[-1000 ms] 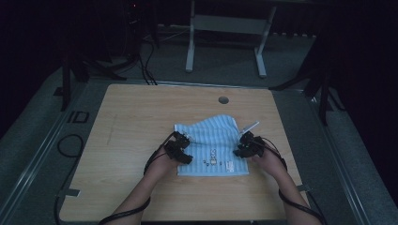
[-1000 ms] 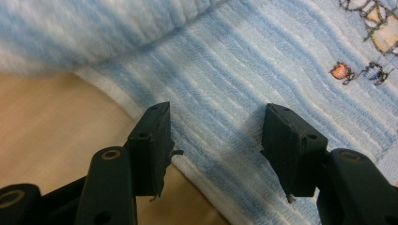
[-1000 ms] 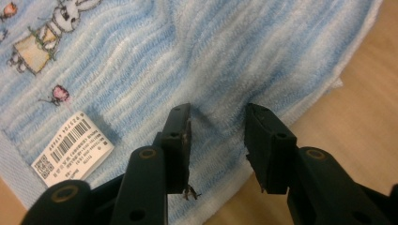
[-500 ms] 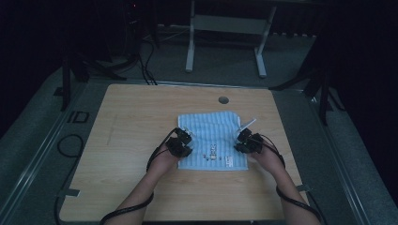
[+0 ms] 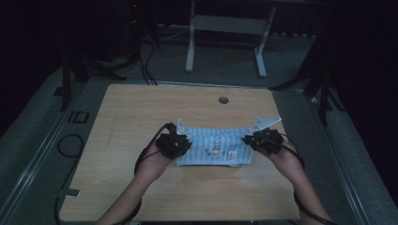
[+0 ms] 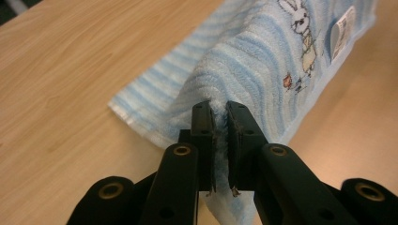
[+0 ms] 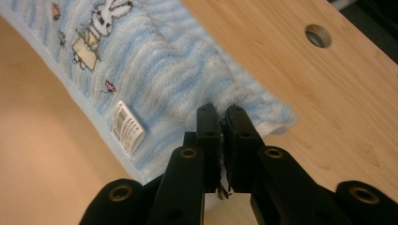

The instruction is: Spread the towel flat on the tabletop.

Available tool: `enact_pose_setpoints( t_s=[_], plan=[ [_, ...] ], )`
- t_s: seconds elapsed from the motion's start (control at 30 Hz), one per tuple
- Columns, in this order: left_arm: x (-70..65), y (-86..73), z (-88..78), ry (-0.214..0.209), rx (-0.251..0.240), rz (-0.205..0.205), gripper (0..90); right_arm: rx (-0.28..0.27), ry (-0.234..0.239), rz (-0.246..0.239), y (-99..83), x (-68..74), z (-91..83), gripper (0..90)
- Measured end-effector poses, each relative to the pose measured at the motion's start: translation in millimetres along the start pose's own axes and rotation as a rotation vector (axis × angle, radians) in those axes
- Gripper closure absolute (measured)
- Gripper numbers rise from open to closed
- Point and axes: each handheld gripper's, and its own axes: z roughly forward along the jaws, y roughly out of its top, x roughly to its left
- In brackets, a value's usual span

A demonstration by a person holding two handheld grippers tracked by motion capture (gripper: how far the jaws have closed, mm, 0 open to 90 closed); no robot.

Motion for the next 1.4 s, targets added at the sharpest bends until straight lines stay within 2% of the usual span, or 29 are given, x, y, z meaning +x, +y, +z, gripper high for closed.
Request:
enact_pose_setpoints(
  t_s=[0.1, 0.17, 0.23, 0.3, 0.33, 0.37, 0.43, 0.5, 0.53, 0.57, 0.6, 0.63, 0.73, 0.77, 0.8, 0.83, 0.9, 0.93, 1.0, 1.17, 1.27, 1.33, 1.4],
  plan=[
    [-17.4, -18.4, -7.6, -0.065, 0.012, 0.022, 80.9, 0.005, 0.026, -0.027, -14.5, 18.6, -13.9, 84.7],
    [-27.8, -32.5, -6.8, -0.113, 0.036, 0.028, 80.8, 0.0, 0.059, -0.017, -29.5, 31.9, -18.8, 84.4],
    [-36.1, -45.4, -2.9, -0.196, 0.08, 0.04, 77.9, 0.011, 0.09, -0.016, -45.9, 44.6, -19.7, 83.6],
    [-41.6, -55.8, 2.2, -0.231, 0.118, 0.038, 70.3, 0.034, 0.138, 0.003, -62.4, 54.4, -17.5, 77.6],
    [-43.4, -60.2, 4.3, -0.225, 0.133, 0.051, 63.1, 0.045, 0.157, 0.008, -70.3, 57.5, -15.7, 72.7],
    [-42.2, -63.9, 5.8, -0.209, 0.144, 0.049, 59.1, 0.057, 0.161, 0.021, -77.5, 59.6, -14.1, 71.6],
    [-34.2, -68.4, 9.8, -0.172, 0.171, 0.026, 51.6, 0.081, 0.139, 0.027, -88.5, 59.0, -12.2, 66.7],
    [-22.9, -69.5, 12.6, -0.112, 0.191, 0.018, 51.0, 0.078, 0.118, 0.058, -93.9, 51.8, -13.6, 64.7],
    [-16.3, -69.0, 14.9, -0.103, 0.2, 0.008, 50.0, 0.073, 0.104, 0.066, -94.5, 46.9, -14.2, 61.8],
    [-16.3, -69.0, 14.9, -0.103, 0.2, 0.008, 47.5, 0.073, 0.104, 0.066, -94.5, 46.9, -14.2, 61.8],
    [-5.5, -67.1, 19.4, -0.059, 0.203, -0.011, 47.5, 0.081, 0.094, 0.08, -93.8, 41.5, -13.8, 59.9],
    [-0.9, -65.9, 21.7, -0.054, 0.208, -0.019, 47.5, 0.096, 0.062, 0.087, -90.2, 31.2, -10.7, 57.4],
    [15.7, -60.9, 32.2, -0.023, 0.212, -0.058, 47.5, 0.114, 0.035, 0.102, -81.8, 13.6, -0.1, 56.3],
    [15.7, -60.9, 32.2, -0.023, 0.212, -0.058, 47.5, 0.114, 0.035, 0.102, -81.8, 13.6, -0.1, 56.3],
    [26.3, -57.1, 41.7, -0.013, 0.216, -0.091, 47.5, 0.112, 0.03, 0.121, -78.8, 6.7, 5.0, 56.3],
    [29.9, -55.7, 45.4, -0.012, 0.219, -0.099, 47.5, 0.129, 0.05, 0.153, -72.8, -7.7, 21.1, 55.6],
    [35.3, -53.1, 54.2, -0.015, 0.222, -0.119, 47.5, 0.149, 0.06, 0.17, -69.5, -14.1, 35.5, 53.5],
    [37.5, -51.9, 58.8, -0.015, 0.224, -0.131, 47.5, 0.164, 0.073, 0.177, -68.4, -16.5, 42.9, 52.8],
    [40.9, -49.4, 67.7, -0.034, 0.233, -0.147, 47.5, 0.19, 0.065, 0.178, -67.2, -19.7, 56.0, 51.6],
    [41.9, -43.2, 88.3, -0.06, 0.261, -0.171, 47.5, 0.257, 0.106, 0.209, -70.3, -25.6, 80.2, 52.4],
    [43.0, -40.3, 99.0, -0.07, 0.271, -0.185, 47.7, 0.275, 0.13, 0.211, -71.8, -26.4, 88.7, 56.9],
    [43.4, -38.5, 105.2, -0.087, 0.272, -0.199, 49.3, 0.265, 0.142, 0.222, -70.8, -27.4, 90.3, 65.9],
    [42.9, -37.1, 109.7, -0.084, 0.272, -0.191, 57.4, 0.263, 0.155, 0.217, -68.9, -27.5, 90.9, 77.8]
  ],
)
